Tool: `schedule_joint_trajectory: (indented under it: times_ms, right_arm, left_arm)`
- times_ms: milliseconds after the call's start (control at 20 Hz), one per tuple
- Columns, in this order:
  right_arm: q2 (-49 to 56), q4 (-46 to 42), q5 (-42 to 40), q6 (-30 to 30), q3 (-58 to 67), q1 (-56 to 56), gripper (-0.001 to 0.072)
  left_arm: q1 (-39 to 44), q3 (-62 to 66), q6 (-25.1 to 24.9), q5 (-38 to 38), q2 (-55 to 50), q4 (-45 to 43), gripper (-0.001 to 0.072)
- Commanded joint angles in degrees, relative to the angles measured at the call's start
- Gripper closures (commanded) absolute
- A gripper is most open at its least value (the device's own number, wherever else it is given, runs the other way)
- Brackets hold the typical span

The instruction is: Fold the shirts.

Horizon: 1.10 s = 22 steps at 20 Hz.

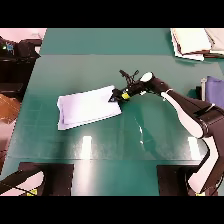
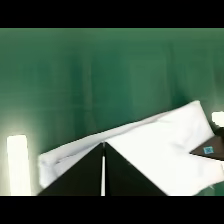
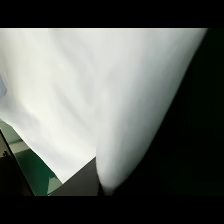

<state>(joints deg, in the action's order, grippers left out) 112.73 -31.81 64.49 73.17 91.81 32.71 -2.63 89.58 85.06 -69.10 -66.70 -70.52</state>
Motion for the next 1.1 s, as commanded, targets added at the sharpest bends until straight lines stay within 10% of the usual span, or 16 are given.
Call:
schedule_joint_trajectory:
  times_ms: [0, 550, 1050]
  right_arm:
    - [-2.05, -2.89, 0.15, 0.00, 4.76, -2.03, 0.0693]
    - [-29.94, -18.93, -3.37, 7.39, -7.41, -46.53, 0.0693]
    - [-31.17, -18.69, -8.92, 6.32, -4.02, -66.20, 0.0693]
  left_arm:
    - [4.02, 0.00, -0.02, 0.13, 0.04, 0.24, 0.0683]
    - [14.86, 0.00, 0.50, 3.32, 0.04, 1.11, 0.0681]
    - [14.86, 0.00, 2.21, 3.56, -0.02, 2.45, 0.0682]
